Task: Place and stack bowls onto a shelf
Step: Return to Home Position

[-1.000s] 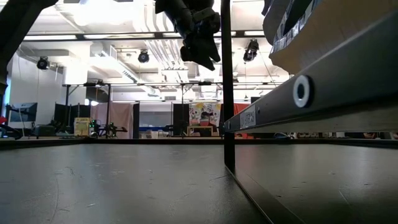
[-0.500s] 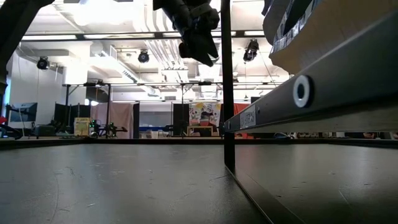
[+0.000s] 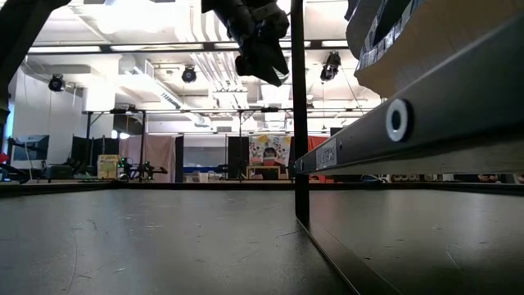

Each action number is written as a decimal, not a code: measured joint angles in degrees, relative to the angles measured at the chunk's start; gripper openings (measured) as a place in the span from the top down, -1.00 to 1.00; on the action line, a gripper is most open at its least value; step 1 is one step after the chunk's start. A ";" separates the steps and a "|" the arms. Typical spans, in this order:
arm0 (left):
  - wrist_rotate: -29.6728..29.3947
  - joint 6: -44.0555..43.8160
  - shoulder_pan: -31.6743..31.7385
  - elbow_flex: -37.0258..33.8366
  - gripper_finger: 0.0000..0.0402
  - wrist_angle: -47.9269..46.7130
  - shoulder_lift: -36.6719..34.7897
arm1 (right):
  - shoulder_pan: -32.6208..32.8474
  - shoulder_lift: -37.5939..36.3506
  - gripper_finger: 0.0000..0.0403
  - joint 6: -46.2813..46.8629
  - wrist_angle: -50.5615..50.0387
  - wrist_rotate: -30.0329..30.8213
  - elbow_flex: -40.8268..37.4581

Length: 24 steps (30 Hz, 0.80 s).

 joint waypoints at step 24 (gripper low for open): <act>-2.43 -3.82 -6.35 0.00 -0.12 9.57 -0.01 | -0.18 -43.58 0.51 -54.11 49.85 -8.64 -33.09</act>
